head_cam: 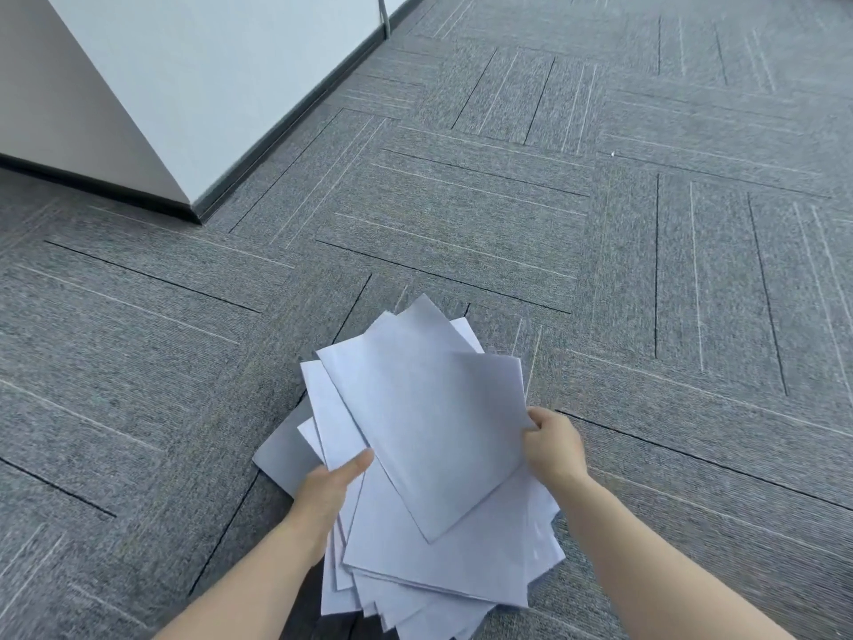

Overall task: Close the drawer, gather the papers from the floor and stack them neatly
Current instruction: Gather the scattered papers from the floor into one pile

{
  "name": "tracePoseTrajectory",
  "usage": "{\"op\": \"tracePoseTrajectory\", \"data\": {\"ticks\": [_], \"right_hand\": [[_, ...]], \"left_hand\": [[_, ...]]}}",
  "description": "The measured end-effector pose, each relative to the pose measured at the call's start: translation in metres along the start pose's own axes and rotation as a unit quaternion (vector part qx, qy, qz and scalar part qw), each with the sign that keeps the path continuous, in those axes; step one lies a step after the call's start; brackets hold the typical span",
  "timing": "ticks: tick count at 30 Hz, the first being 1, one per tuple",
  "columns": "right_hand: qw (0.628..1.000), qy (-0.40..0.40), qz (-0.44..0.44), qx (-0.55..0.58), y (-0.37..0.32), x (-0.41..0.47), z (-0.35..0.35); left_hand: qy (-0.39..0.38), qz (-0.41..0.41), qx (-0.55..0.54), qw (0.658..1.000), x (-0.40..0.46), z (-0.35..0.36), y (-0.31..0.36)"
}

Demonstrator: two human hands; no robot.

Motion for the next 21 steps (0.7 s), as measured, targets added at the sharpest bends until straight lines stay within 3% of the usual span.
{"op": "tracePoseTrajectory", "data": {"ticks": [6,9,13,17,21], "right_hand": [[0.991,-0.064,-0.039,-0.108,-0.007,-0.011,0.019],[0.99,-0.101,-0.035,-0.091,-0.011,-0.012,0.019],[0.997,-0.02,-0.051,-0.057,-0.01,0.0,-0.004],[0.993,-0.04,-0.018,0.108,-0.007,-0.001,-0.008],[0.959,-0.116,0.033,0.255,-0.003,0.0,-0.014]], "left_hand": [[-0.015,0.018,0.013,1.0,0.001,0.008,-0.003],[-0.002,0.054,0.032,0.998,-0.005,0.008,0.005],[-0.02,0.072,0.01,0.997,-0.01,0.008,0.015],[-0.068,0.073,-0.014,0.995,-0.019,0.016,0.025],[-0.112,0.058,-0.043,0.991,-0.03,0.032,0.029]]}}
Point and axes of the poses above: each hand's wrist, its own x-axis towards the middle knuckle, its own z-axis out of the palm, y = z × x, the point moved 9 cm from there along x, towards the middle knuckle, and after that the axes turned 6 degrees about y, right-handed, at the moved point
